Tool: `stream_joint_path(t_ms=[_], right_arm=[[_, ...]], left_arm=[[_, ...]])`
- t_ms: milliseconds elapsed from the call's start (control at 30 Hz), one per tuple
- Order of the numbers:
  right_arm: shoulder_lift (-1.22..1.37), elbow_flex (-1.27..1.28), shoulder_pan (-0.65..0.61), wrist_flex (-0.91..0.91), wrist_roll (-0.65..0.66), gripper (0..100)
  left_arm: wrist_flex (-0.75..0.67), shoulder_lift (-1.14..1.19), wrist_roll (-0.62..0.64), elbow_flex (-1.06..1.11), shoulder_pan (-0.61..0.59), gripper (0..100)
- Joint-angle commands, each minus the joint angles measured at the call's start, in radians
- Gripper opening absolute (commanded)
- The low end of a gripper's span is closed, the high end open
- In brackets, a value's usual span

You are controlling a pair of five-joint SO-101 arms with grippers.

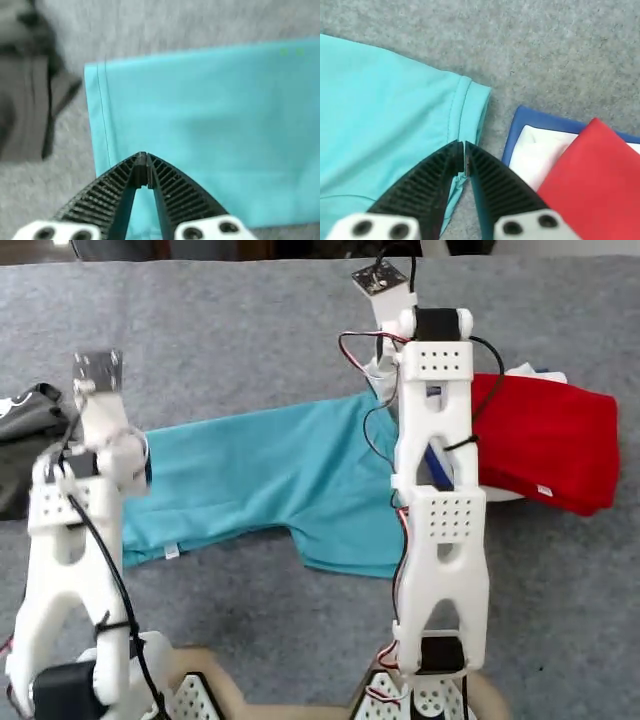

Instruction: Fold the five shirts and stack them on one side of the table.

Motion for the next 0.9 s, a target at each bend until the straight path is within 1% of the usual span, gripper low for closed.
stream_joint_path(t_ms=[0, 67, 200, 267, 400, 467, 567, 867], right_arm=[[-0.001, 0.035, -0.031, -0.026, 0.008, 1.4], [0.027, 0.081, -0.029, -0.068, -0.006, 1.4], [0.108, 0.111, -0.021, -0.109, -0.014, 1.4], [0.159, 0.093, -0.017, -0.120, -0.014, 1.4], [0.243, 0.030, -0.005, -0.115, -0.029, 1.4], [0.268, -0.015, 0.002, -0.103, -0.051, 1.4], [0.294, -0.073, 0.000, -0.081, -0.052, 1.4], [0.318, -0.128, -0.005, -0.055, -0.048, 1.4]], left_arm=[[-0.023, -0.029, -0.014, 0.116, -0.007, 3], [-0.015, -0.015, -0.014, 0.162, -0.015, 3], [0.068, -0.011, -0.014, 0.193, -0.018, 3], [0.083, -0.011, -0.014, 0.194, -0.048, 3], [0.084, -0.009, -0.015, 0.189, -0.157, 3], [0.086, -0.009, -0.055, 0.193, -0.186, 3], [0.123, -0.008, -0.124, 0.196, -0.193, 3], [0.127, -0.009, -0.147, 0.254, -0.194, 3]])
